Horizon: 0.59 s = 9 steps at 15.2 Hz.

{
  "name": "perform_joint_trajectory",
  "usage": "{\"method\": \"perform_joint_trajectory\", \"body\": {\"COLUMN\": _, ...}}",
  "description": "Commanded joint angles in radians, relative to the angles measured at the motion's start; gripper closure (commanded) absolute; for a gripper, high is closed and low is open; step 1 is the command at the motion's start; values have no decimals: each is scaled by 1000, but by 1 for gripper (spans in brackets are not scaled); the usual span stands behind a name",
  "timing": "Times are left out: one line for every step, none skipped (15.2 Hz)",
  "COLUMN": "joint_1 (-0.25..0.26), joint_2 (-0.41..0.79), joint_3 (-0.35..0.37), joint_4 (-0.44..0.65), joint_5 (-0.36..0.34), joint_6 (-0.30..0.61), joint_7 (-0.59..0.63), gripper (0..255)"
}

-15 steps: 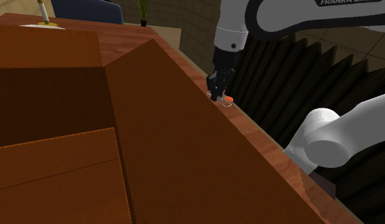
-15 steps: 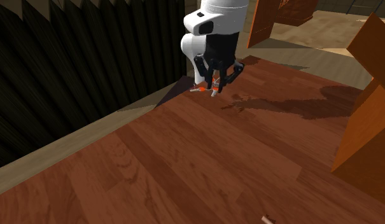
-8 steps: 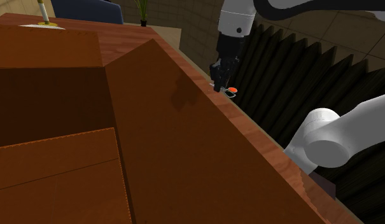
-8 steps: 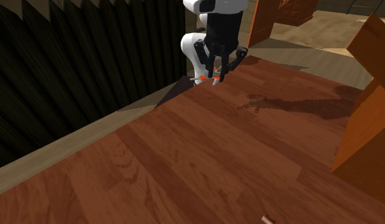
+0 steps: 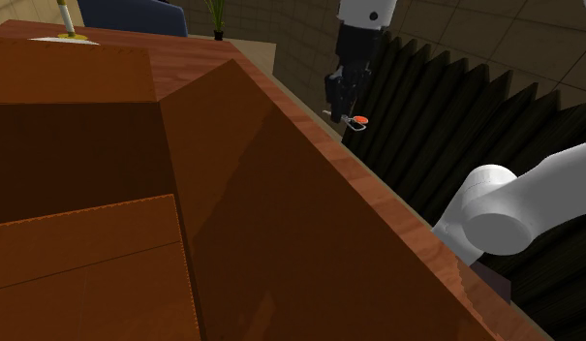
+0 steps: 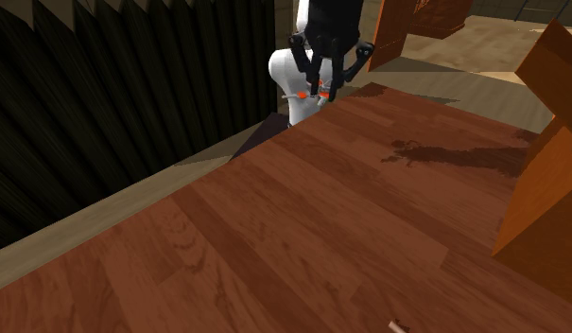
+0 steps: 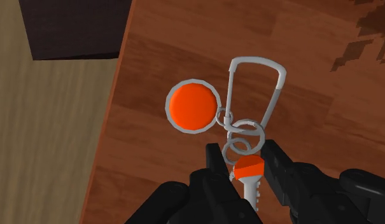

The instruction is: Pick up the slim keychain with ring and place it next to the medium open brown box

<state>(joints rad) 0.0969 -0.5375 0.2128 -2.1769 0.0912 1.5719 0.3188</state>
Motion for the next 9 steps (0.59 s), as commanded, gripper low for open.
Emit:
{"method": "perform_joint_trajectory", "body": {"joint_1": -1, "joint_2": 6, "joint_3": -1, "joint_4": 31, "joint_5": -2, "joint_6": -26, "joint_7": 1, "gripper": 255}}
{"method": "perform_joint_trajectory", "body": {"joint_1": -2, "joint_2": 8, "joint_3": -2, "joint_4": 46, "joint_5": -3, "joint_6": -39, "joint_7": 1, "gripper": 255}}
{"method": "perform_joint_trajectory", "body": {"joint_1": -2, "joint_2": 11, "joint_3": -3, "joint_4": 62, "joint_5": -4, "joint_6": -52, "joint_7": 1, "gripper": 255}}
{"method": "perform_joint_trajectory", "body": {"joint_1": -3, "joint_2": 14, "joint_3": -3, "joint_4": 78, "joint_5": -4, "joint_6": -65, "joint_7": 2, "gripper": 255}}
{"method": "perform_joint_trajectory", "body": {"joint_1": -3, "joint_2": 17, "joint_3": -4, "joint_4": 94, "joint_5": -5, "joint_6": -78, "joint_7": 2, "gripper": 255}}
{"method": "perform_joint_trajectory", "body": {"joint_1": -4, "joint_2": 21, "joint_3": -5, "joint_4": 111, "joint_5": -6, "joint_6": -91, "joint_7": 2, "gripper": 255}}
{"method": "perform_joint_trajectory", "body": {"joint_1": -4, "joint_2": 25, "joint_3": -5, "joint_4": 127, "joint_5": -7, "joint_6": -104, "joint_7": 3, "gripper": 255}}
{"method": "perform_joint_trajectory", "body": {"joint_1": -5, "joint_2": 28, "joint_3": -6, "joint_4": 144, "joint_5": -8, "joint_6": -117, "joint_7": 3, "gripper": 255}}
{"method": "perform_joint_trajectory", "body": {"joint_1": -6, "joint_2": 33, "joint_3": -6, "joint_4": 161, "joint_5": -9, "joint_6": -129, "joint_7": 4, "gripper": 255}}
